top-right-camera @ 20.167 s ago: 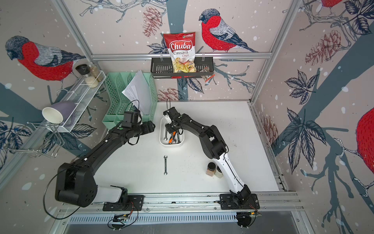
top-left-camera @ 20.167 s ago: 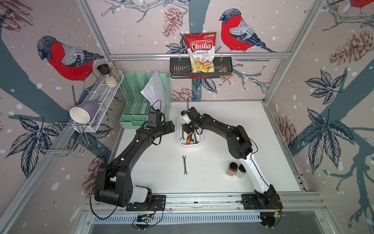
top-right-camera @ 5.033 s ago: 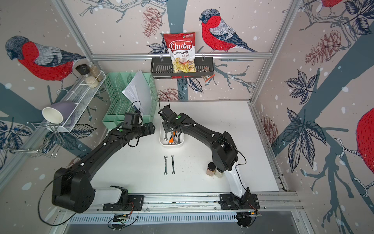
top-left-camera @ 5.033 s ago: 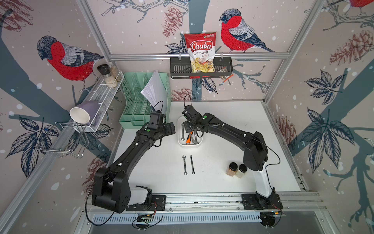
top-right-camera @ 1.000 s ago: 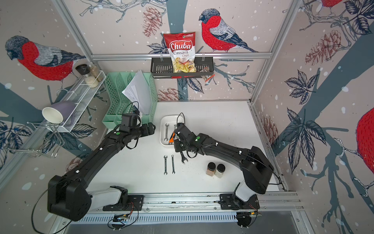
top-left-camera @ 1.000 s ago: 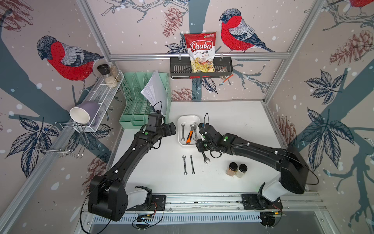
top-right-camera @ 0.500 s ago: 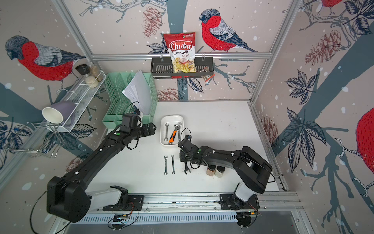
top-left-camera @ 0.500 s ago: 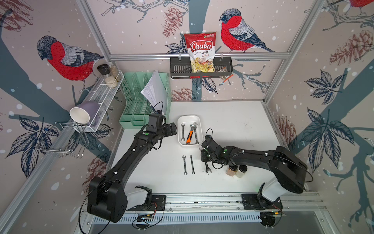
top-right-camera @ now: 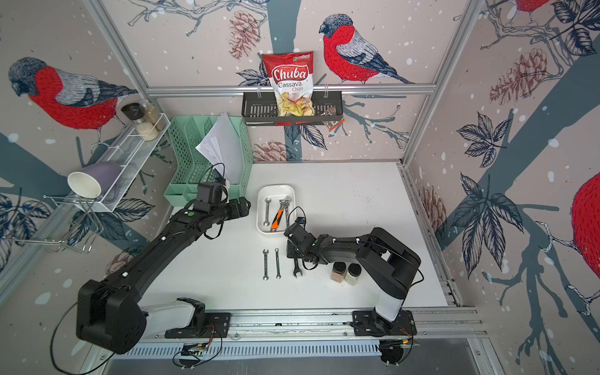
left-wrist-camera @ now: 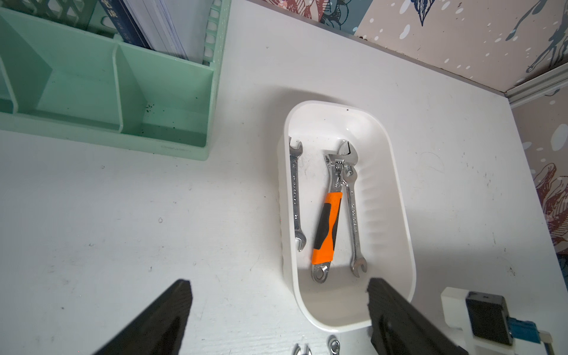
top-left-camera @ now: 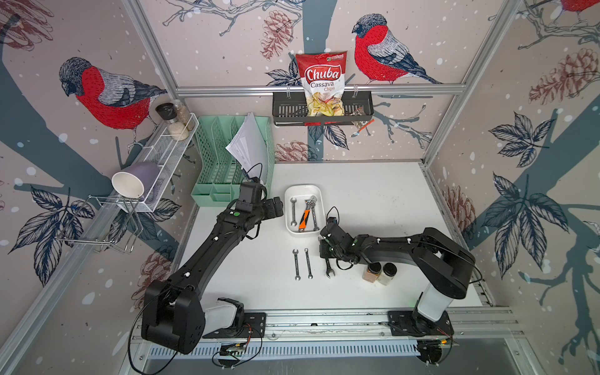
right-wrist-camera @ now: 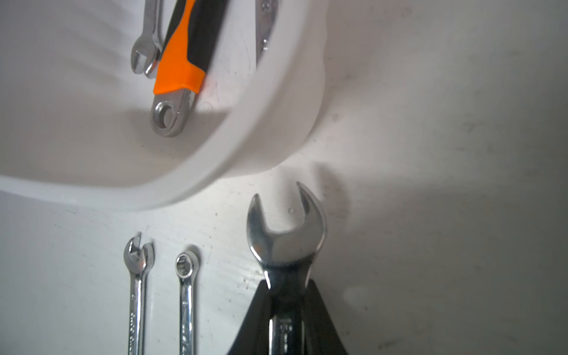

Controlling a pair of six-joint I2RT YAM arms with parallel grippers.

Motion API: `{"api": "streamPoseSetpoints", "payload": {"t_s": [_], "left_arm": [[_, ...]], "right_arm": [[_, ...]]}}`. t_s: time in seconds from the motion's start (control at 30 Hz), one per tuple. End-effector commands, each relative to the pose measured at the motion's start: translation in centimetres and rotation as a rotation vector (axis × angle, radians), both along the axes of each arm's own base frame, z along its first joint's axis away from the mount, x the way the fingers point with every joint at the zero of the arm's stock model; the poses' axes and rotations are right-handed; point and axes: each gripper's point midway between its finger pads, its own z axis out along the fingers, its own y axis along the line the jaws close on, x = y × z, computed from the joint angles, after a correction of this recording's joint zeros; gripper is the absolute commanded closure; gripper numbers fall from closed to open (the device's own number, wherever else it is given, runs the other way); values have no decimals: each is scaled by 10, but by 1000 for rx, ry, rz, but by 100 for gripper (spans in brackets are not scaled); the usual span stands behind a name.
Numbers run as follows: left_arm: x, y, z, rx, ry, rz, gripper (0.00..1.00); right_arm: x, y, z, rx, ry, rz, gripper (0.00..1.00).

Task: Take out the wrench from the storage box
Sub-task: Place the wrench at the center of the board, then pick up the wrench from the storage box.

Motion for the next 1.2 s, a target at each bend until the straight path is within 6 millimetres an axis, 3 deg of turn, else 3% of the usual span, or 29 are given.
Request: {"api": "streamPoseSetpoints", "payload": {"t_s": [0.0,0.47,1.17], "left_arm": [[3,0,3,3,-15,-3,7],[1,0,11,-2,-39,-5,7],[0,1,18,-7,-57,-4,6]], "right_arm": [[-10,-9,-15,-39,68,-22,96],[-30,-14,-19,-108,93,-22,89],[-34,-18,-20,-144,94,-27,73]]}}
